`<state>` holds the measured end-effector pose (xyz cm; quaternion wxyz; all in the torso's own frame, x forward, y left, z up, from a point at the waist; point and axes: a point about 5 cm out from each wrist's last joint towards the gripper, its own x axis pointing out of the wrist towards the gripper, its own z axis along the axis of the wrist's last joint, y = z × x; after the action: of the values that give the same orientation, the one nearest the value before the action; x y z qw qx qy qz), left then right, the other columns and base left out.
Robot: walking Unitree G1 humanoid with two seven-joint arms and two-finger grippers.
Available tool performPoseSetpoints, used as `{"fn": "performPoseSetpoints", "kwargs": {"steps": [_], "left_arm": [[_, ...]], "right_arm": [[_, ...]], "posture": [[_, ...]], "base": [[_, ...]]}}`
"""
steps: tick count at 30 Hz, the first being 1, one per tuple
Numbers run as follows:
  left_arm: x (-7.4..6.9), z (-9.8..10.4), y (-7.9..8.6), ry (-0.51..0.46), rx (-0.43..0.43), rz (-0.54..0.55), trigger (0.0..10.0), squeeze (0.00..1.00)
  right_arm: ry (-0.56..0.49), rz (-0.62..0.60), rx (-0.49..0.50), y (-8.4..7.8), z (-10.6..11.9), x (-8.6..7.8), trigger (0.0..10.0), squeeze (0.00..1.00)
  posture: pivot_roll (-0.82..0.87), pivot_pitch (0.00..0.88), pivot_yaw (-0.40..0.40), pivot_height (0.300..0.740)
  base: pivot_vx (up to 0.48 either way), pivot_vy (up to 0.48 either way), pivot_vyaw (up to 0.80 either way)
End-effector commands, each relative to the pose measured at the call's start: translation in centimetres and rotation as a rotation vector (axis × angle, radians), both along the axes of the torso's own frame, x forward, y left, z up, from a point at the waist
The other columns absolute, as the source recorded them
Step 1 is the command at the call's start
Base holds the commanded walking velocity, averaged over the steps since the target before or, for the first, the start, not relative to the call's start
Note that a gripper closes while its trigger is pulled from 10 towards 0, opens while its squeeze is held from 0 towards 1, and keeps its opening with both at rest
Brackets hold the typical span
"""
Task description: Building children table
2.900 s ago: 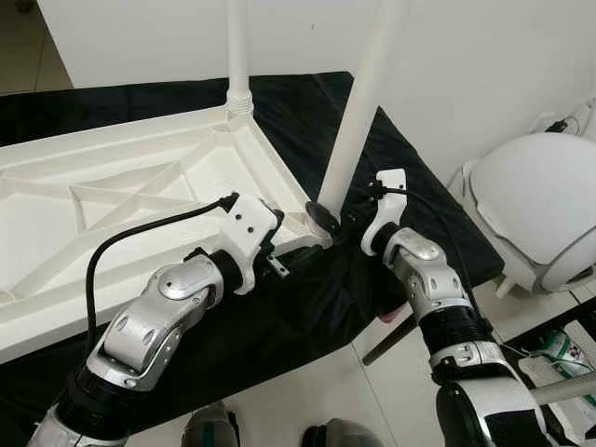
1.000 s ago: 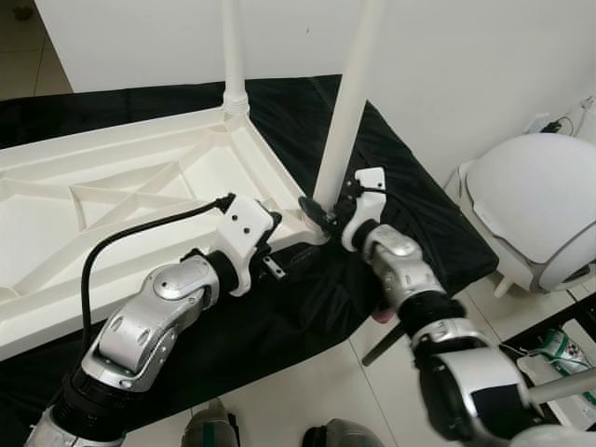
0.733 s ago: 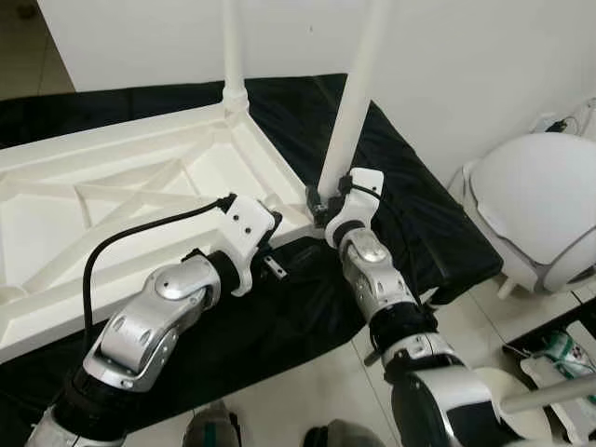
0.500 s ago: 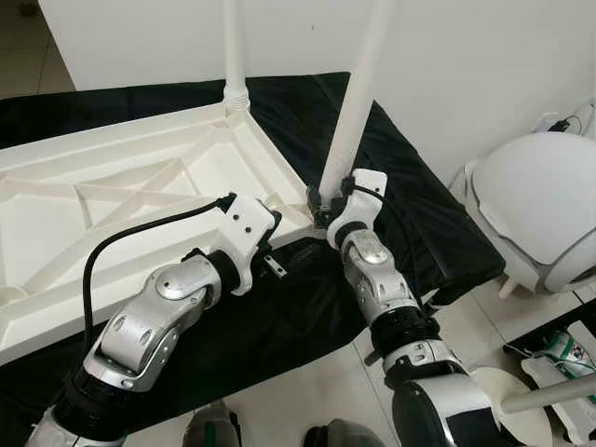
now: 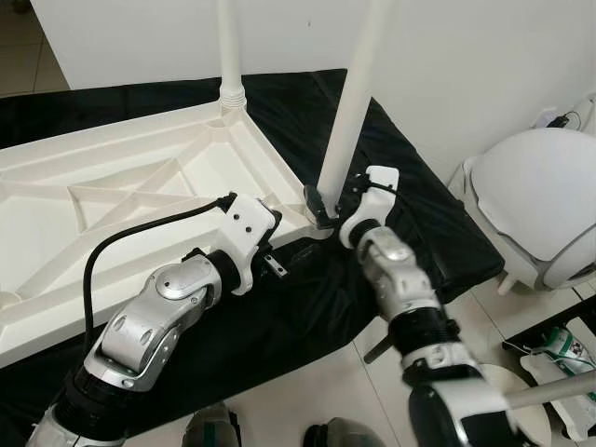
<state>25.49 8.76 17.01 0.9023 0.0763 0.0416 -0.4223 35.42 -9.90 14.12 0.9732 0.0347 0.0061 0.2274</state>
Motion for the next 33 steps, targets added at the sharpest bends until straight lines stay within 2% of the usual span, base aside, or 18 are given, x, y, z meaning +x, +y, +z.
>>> {"fn": "performPoseSetpoints", "kwargs": {"steps": [1,2,6,8,17,23,24,25,26,27,33], "left_arm": [[-0.2,0.1,-0.4,0.013,-0.005,-0.081,10.0,0.0],[-0.2,0.1,-0.4,0.012,-0.004,-0.082,10.0,0.0],[-0.1,0.1,-0.4,0.012,-0.003,-0.083,10.0,0.0],[-0.1,0.2,-0.3,0.01,-0.002,-0.082,10.0,0.0],[-0.2,0.3,0.1,0.005,0.006,-0.069,10.0,0.0],[-0.1,0.4,0.2,0.001,0.009,-0.066,10.0,0.0],[0.0,0.4,0.2,-0.001,0.009,-0.065,10.0,0.0],[0.0,0.4,0.2,-0.001,0.009,-0.065,10.0,0.0],[0.0,0.4,0.2,-0.003,0.01,-0.065,10.0,0.0],[0.0,0.5,0.2,-0.004,0.011,-0.065,10.0,0.0],[0.0,0.5,0.2,-0.004,0.012,-0.067,10.0,0.0]], "right_arm": [[-0.022,0.106,-0.056,-0.5,-0.1,0.3,10.0,0.0],[-0.031,0.159,-0.106,-0.9,-0.3,0.5,10.0,0.0],[-0.032,0.207,-0.152,-1.3,-0.5,0.6,10.0,0.0],[-0.037,0.286,-0.205,-1.3,-0.6,0.8,10.0,0.0],[-0.041,0.392,-0.23,-0.5,-0.1,1.3,10.0,0.0],[-0.04,0.379,-0.248,-0.3,0.0,1.8,10.0,0.0],[-0.038,0.368,-0.261,-0.4,0.0,1.9,9.2,0.0],[-0.038,0.368,-0.261,-0.4,0.0,1.9,9.2,0.0],[-0.025,0.362,-0.27,-0.5,-0.2,2.0,3.9,0.0],[-0.013,0.357,-0.279,-0.6,-0.5,1.9,0.0,0.0],[0.009,0.358,-0.278,-0.9,-1.2,1.7,0.0,0.0]], "posture": [[0.01,0.0,-0.055,0.74],[0.01,0.0,-0.052,0.74],[0.02,0.0,-0.052,0.74],[0.03,0.0,-0.052,0.74],[0.05,0.0,-0.053,0.74],[0.06,0.0,-0.052,0.74],[0.06,0.0,-0.053,0.74],[0.06,0.0,-0.053,0.74],[0.06,0.0,-0.053,0.74],[0.06,0.0,-0.053,0.74],[0.06,0.0,-0.052,0.74]], "base": [[0.0,0.0,0.0],[0.0,0.0,0.0],[0.0,0.0,0.0],[0.0,0.0,0.0],[0.0,0.0,0.0],[0.0,0.0,0.0],[0.0,0.0,0.0],[0.0,0.0,0.0],[0.0,0.0,0.0],[0.0,0.0,0.0],[0.0,0.0,0.0]]}}
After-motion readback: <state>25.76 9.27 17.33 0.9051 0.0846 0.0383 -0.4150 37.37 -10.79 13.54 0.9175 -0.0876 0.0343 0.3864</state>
